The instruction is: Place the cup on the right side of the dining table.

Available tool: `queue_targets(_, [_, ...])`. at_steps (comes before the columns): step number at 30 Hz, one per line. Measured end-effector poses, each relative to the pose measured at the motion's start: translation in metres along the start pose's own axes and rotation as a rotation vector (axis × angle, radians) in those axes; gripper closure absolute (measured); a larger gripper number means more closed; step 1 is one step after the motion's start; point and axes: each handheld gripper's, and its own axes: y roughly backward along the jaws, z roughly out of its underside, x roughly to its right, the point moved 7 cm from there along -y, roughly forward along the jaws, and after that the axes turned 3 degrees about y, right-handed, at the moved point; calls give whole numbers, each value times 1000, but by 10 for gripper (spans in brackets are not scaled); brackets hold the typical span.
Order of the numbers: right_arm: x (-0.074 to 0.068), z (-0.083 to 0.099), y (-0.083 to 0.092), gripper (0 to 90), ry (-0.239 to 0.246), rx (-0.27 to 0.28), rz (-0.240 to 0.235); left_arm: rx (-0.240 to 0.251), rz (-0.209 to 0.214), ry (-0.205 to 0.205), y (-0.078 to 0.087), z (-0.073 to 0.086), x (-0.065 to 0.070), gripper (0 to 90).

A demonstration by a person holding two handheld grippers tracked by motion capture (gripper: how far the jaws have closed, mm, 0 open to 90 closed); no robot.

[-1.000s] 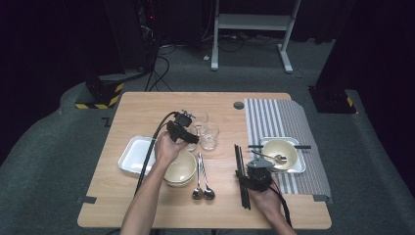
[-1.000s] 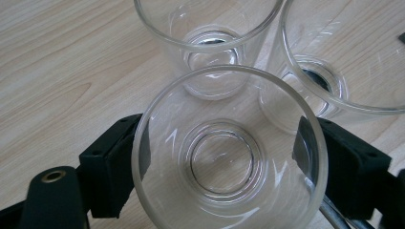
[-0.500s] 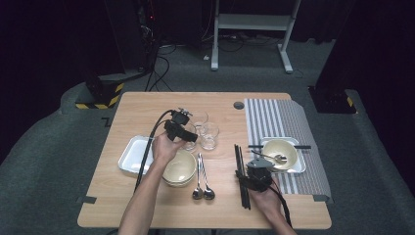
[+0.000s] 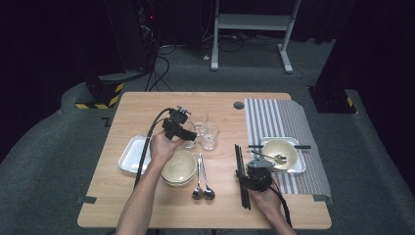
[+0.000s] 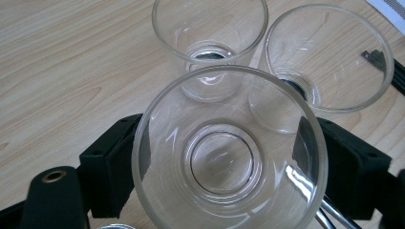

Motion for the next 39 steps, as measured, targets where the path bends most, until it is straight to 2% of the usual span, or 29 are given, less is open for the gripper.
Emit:
queue_targets(11, [1, 0, 0, 474, -2, 1, 3, 7, 20, -14, 12, -4, 4, 184])
queue_targets(15, [0, 0, 0, 449, 0, -1, 2, 13, 33, -7, 18, -6, 5, 184])
queue_targets(17, [0, 0, 0, 445, 0, -2, 1, 13, 33, -5, 19, -6, 4, 184])
queue_targets(20, [1, -1, -1, 440, 5, -3, -6, 9, 9, -16, 22, -5, 2, 184])
queue_targets(25, [0, -1, -1, 417, 7, -4, -6, 27, 28, -9, 29, -6, 5, 184])
queue_targets(28, [-2, 0, 1, 414, 12, -13, -6, 26, 26, -23, 33, -10, 7, 184])
queue_targets(30, [-2, 0, 3, 414, 13, -10, -1, 26, 28, -28, 34, -11, 8, 184])
queue_targets(33, [-3, -4, 10, 414, 23, 22, -2, 27, 34, -34, 36, -13, 10, 184])
queue_targets(39, [-4, -6, 19, 419, 0, 35, -46, 35, 48, -42, 38, -17, 15, 184])
